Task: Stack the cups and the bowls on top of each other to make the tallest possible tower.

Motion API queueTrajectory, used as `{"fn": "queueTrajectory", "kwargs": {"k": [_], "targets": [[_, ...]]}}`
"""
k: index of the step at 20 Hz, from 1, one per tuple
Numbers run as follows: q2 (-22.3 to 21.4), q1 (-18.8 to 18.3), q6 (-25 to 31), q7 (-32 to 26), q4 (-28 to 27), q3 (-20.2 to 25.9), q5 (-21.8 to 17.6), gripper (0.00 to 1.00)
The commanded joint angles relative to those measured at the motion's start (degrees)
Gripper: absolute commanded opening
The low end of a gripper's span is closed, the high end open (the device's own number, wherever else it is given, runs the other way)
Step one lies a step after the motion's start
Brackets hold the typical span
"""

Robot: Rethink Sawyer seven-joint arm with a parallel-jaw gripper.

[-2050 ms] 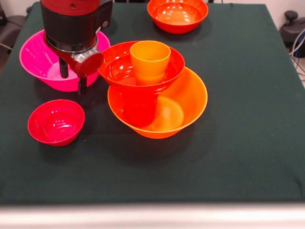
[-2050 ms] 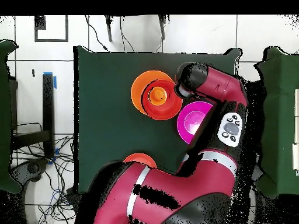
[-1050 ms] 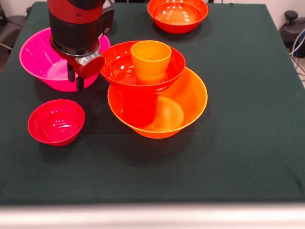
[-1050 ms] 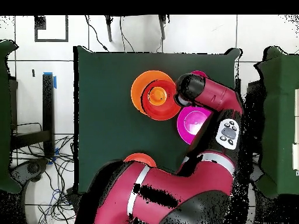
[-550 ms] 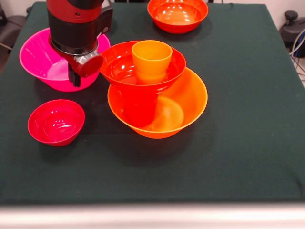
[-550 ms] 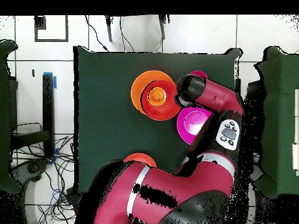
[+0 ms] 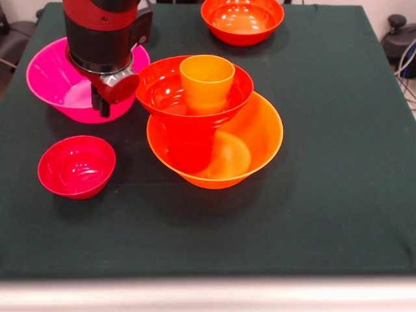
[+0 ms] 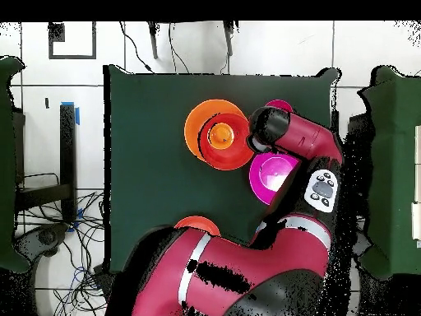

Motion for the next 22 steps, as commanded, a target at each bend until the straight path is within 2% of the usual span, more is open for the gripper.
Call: {"fn": "queueTrajectory", "kwargs": {"k": [1, 15, 22], "targets": [[0.09, 0.34, -2.13, 10.12, 3.64, 3.6, 1.17, 1.0], [-2.83, -1.86, -0.67, 8.55, 6.24, 3.45, 1.25, 1.0], [-2.81, -3.62, -4.48, 7.77, 8.59, 4.68, 0.86, 1.0]]}}
